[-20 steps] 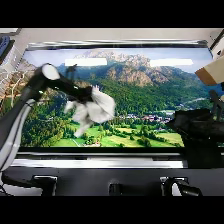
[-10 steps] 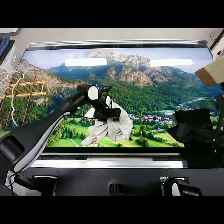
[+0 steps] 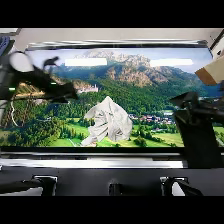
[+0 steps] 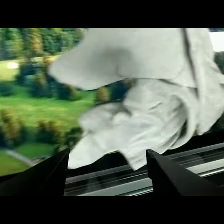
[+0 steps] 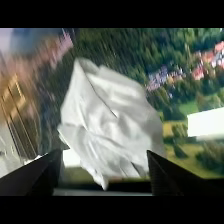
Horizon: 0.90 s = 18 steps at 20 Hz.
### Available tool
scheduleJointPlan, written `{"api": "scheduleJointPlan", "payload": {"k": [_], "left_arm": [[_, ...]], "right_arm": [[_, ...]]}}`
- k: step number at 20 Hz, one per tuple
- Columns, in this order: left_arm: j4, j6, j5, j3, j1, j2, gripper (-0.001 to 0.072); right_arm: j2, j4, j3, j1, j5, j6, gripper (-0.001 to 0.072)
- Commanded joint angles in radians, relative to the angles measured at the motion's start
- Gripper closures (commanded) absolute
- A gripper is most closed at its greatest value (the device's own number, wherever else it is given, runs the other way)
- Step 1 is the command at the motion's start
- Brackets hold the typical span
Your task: Fold the clothes and pants, and hang the long-sleeved shirts on hangers.
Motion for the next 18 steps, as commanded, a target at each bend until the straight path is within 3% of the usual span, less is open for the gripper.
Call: {"api": "scheduleJointPlan", "payload": {"k": [1, 7, 14, 16, 18], "left_arm": [[0.072, 0.055, -0.071, -0.022, 0.129, 0.119, 0.0186], [0.073, 0.058, -0.071, -0.095, 0.201, 0.192, 0.0186], [0.081, 0.055, -0.053, -0.208, 0.204, 0.193, 0.0186], [0.106, 0.056, -0.054, -0.246, 0.206, 0.198, 0.0186], [0.114, 0.088, -0.053, -0.3, 0.219, 0.227, 0.0186]], "right_arm": [[-0.243, 0.081, -0.055, 0.023, 0.142, -0.258, 0.0101], [-0.32, 0.086, -0.328, 0.28, -0.241, -0.295, 0.0101], [-0.41, 0.291, -0.362, 0.555, -0.497, -0.321, 0.011], [-0.44, 0.322, -0.362, 0.613, -0.54, -0.322, 0.026], [-0.441, 0.315, -0.362, 0.623, -0.547, -0.322, 0.0627]]}}
